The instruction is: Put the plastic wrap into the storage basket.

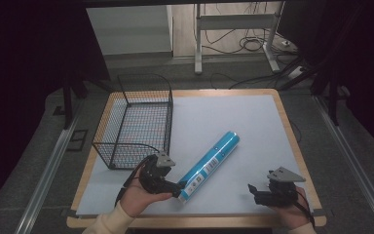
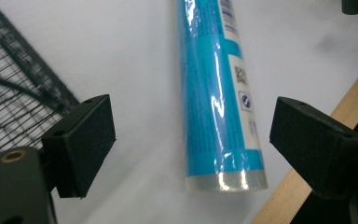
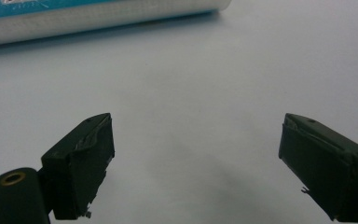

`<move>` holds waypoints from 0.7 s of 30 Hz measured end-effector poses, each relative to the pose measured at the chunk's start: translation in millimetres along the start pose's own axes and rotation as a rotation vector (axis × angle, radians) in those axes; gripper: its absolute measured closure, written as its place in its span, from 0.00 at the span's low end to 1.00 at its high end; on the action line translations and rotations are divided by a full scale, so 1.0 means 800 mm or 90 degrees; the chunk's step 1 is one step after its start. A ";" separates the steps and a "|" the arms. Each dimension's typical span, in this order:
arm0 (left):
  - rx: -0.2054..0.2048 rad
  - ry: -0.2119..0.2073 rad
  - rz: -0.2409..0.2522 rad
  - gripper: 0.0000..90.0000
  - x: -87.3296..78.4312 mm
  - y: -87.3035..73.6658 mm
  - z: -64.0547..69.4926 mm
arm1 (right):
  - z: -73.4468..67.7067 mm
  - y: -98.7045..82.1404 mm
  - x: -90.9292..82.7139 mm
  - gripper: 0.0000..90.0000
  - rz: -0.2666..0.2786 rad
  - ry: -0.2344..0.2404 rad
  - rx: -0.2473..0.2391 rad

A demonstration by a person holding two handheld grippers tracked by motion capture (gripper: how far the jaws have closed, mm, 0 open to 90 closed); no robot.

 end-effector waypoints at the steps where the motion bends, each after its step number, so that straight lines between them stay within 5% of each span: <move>1: 0.000 0.000 0.000 0.15 0.000 0.000 0.000 | 0.000 0.000 0.000 0.12 0.000 0.000 0.000; 21: 0.027 -0.016 -0.010 0.15 0.026 0.044 0.020 | -0.001 0.000 0.000 0.12 0.001 0.001 -0.007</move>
Point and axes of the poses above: each handheld gripper's, and its own axes: x roughly forward along the jaws, y roughly out of its top, z roughly to its right, the point moved 8 cm from there along x, roughly forward along the jaws, and after that the axes turned 9 degrees about -z, right-handed, at the moved point
